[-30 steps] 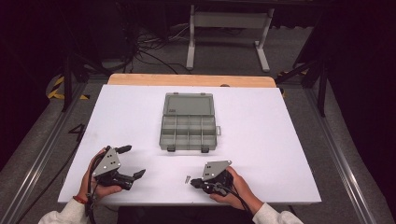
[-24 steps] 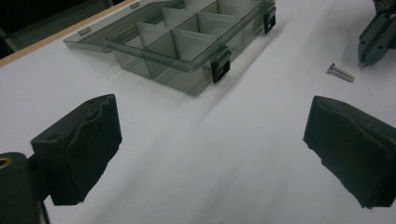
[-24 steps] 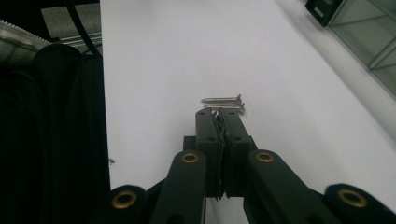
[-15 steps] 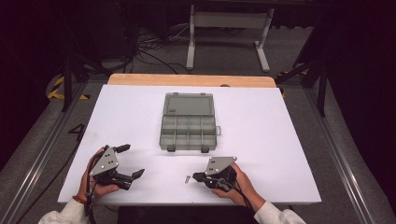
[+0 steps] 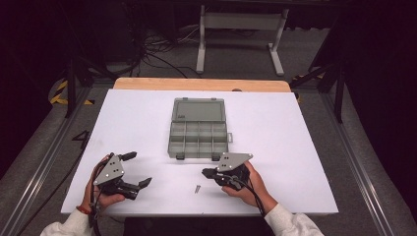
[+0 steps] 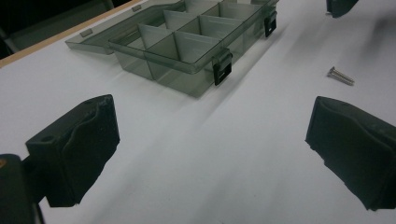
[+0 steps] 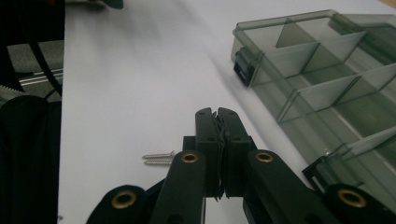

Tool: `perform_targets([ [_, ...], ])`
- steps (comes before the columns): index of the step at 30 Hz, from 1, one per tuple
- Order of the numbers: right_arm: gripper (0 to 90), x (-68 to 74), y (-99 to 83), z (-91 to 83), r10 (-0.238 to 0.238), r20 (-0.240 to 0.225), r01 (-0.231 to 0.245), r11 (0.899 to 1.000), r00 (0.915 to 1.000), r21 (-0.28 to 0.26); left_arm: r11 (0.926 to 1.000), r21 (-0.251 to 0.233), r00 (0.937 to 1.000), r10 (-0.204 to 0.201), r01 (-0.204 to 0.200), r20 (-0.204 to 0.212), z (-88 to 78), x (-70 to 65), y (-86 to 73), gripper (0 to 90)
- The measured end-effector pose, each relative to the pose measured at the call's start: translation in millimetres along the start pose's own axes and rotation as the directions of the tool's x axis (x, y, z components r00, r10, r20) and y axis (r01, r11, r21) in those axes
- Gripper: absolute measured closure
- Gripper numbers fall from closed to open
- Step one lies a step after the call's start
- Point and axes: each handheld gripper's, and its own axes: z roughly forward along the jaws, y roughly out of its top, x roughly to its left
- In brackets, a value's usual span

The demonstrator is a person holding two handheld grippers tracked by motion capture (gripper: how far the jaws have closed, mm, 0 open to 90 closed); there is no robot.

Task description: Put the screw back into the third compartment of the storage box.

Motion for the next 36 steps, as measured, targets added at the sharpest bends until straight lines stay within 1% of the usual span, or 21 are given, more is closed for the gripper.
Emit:
perform_targets([
  [3,88.6,-5.7,4.6,-1.0,0.001,0.017,-0.001,1.0,0.9999,-0.016,1.0,-0.002,1.0,-0.005,0.005,-0.001,-0.1,-0.1,-0.1,3.4],
  [6,88.6,-8.3,6.6,-1.2,0.002,0.025,-0.001,1.0,0.9997,-0.02,1.0,-0.002,1.0,-0.001,0.001,-0.002,-0.3,0.0,0.0,3.4],
  [7,88.6,-12.2,9.3,-1.6,0.005,0.033,-0.004,1.0,0.9994,-0.03,1.0,-0.003,1.0,-0.003,0.003,0.0,-0.3,0.1,0.0,3.4],
  [9,88.6,-13.2,10.1,-1.6,0.006,0.037,-0.005,0.999,0.9993,-0.032,1.0,-0.003,1.0,-0.006,0.006,0.0,-0.2,-0.1,-0.1,3.4],
  [12,88.6,-18.9,13.0,-1.6,0.011,0.05,-0.009,0.999,0.9987,-0.041,1.0,-0.003,1.0,-0.004,0.004,0.0,-0.3,0.2,-0.2,3.3],
  [20,88.6,-31.5,17.4,1.2,0.025,0.074,-0.022,0.999,0.997,-0.042,0.9999,-0.007,1.0,-0.009,0.009,0.003,-0.8,0.2,-0.3,3.3],
  [30,88.6,-52.4,27.4,5.0,0.046,0.11,-0.04,0.998,0.9929,-0.055,1.0,-0.008,1.0,-0.005,0.005,0.008,-1.2,1.2,-0.2,3.2],
  [32,88.6,-54.8,28.5,7.5,0.045,0.12,-0.04,0.998,0.9918,-0.045,0.9999,-0.01,0.9999,-0.01,0.01,0.007,-1.4,1.0,-0.4,3.2],
  [34,88.6,-59.0,30.0,10.3,0.05,0.129,-0.045,0.998,0.9903,-0.043,0.9999,-0.014,1.0,-0.007,0.007,0.007,-1.9,1.0,-0.4,3.2],
  [36,88.6,-60.2,30.3,11.1,0.049,0.133,-0.044,0.998,0.9899,-0.041,0.9999,-0.014,0.9999,-0.008,0.008,0.006,-2.2,1.3,-0.3,3.1],
])
